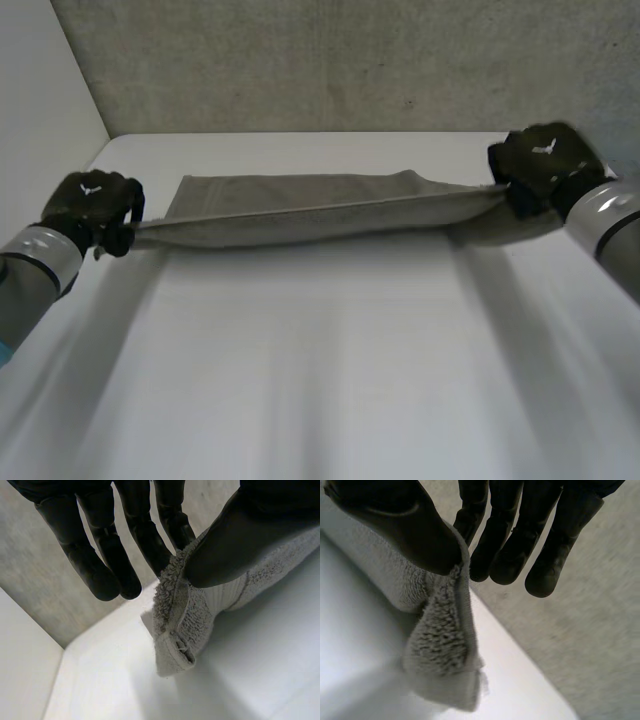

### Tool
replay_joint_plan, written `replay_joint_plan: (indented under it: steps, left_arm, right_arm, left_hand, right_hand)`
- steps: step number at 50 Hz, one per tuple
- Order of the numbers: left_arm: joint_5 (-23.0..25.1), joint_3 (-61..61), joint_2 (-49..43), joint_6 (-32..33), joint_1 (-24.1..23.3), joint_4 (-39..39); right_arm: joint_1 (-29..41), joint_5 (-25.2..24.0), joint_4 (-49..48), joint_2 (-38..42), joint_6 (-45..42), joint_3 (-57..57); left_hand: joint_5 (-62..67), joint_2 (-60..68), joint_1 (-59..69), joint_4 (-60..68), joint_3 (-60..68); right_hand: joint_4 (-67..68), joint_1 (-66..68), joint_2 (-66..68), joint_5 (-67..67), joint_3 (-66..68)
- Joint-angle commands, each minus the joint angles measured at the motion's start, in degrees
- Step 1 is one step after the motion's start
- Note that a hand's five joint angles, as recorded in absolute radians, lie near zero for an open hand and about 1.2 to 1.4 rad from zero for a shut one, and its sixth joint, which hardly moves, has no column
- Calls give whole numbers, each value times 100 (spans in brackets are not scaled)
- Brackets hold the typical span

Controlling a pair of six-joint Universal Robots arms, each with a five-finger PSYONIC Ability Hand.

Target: Fold the towel.

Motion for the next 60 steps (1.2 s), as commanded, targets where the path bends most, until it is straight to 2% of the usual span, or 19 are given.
replay_joint_plan:
  steps: [1, 5, 8, 16, 25, 28, 30, 36, 38, 39, 41, 44, 49, 53, 60]
  left_arm:
    - [26, -259, 685, -21, -23, -12]
    - [70, -426, 1192, 23, -5, -117]
    - [210, -540, 1518, 41, 13, -249]
    - [579, -751, 2187, 50, 162, -794]
    - [686, -760, 2117, 76, 136, -838]
    - [686, -681, 1651, 226, 127, -812]
    - [616, -437, 1048, 488, 83, -821]
    - [431, 127, 122, 779, -146, -874]
    - [81, 617, -464, 806, -434, -874]
    - [79, 619, -467, 806, -436, -874]
    - [-280, 1092, -939, 814, -532, -865]
    - [-422, 1331, -1179, 814, -559, -865]
    - [-685, 2305, -1933, 779, -629, -874]
    - [-738, 2729, -2260, 762, -682, -838]
    - [-1194, 3668, -3032, 762, -919, -882]
  right_arm:
    - [14, 74, 1064, -547, -1580, -2]
    - [14, 109, 1984, -591, -2833, 86]
    - [23, 118, 2538, -705, -3249, 60]
    - [-39, 110, 2787, -1205, -3259, -72]
    - [-48, 4, 2752, -1259, -3109, -125]
    - [-12, -66, 2725, -794, -3109, -169]
    - [14, -40, 2734, -173, -3109, -370]
    - [49, 30, 2708, 692, -3127, -890]
    - [189, 118, 2699, 1365, -3118, -1423]
    - [190, 118, 2699, 1369, -3118, -1426]
    - [356, 293, 2664, 1990, -3127, -2012]
    - [445, 391, 2620, 2256, -3145, -2322]
    - [646, 619, 1998, 3186, -3197, -3270]
    - [682, 672, 1557, 3522, -3206, -3544]
    - [866, 724, 617, 4136, -3355, -3939]
  left_hand:
    - [-1547, -625, -351, -704, -889]
    - [-1547, -625, -351, -704, -889]
    - [-1547, -625, -351, -704, -889]
    - [-1547, -625, -351, -704, -889]
    - [-1547, -625, -351, -704, -889]
    - [-1547, -625, -351, -704, -889]
    - [-1547, -625, -351, -704, -889]
    - [-1547, -625, -351, -704, -889]
    - [-1547, -625, -351, -704, -889]
    - [-1547, -625, -351, -704, -889]
    - [-1547, -625, -351, -704, -889]
    - [-1547, -625, -351, -704, -889]
    - [-1547, -625, -351, -704, -889]
    - [-1547, -625, -351, -704, -889]
    - [-1547, -625, -351, -704, -889]
  right_hand:
    - [320, 346, 351, 295, 339]
    - [320, 346, 351, 295, 339]
    - [320, 346, 351, 295, 339]
    - [320, 346, 351, 295, 339]
    - [320, 346, 351, 295, 339]
    - [320, 346, 351, 295, 339]
    - [320, 346, 351, 295, 339]
    - [320, 346, 351, 295, 339]
    - [320, 346, 351, 295, 339]
    - [320, 346, 351, 295, 339]
    - [320, 346, 351, 295, 339]
    - [320, 346, 351, 295, 339]
    - [320, 346, 351, 295, 339]
    - [320, 346, 351, 295, 339]
    - [320, 346, 351, 295, 339]
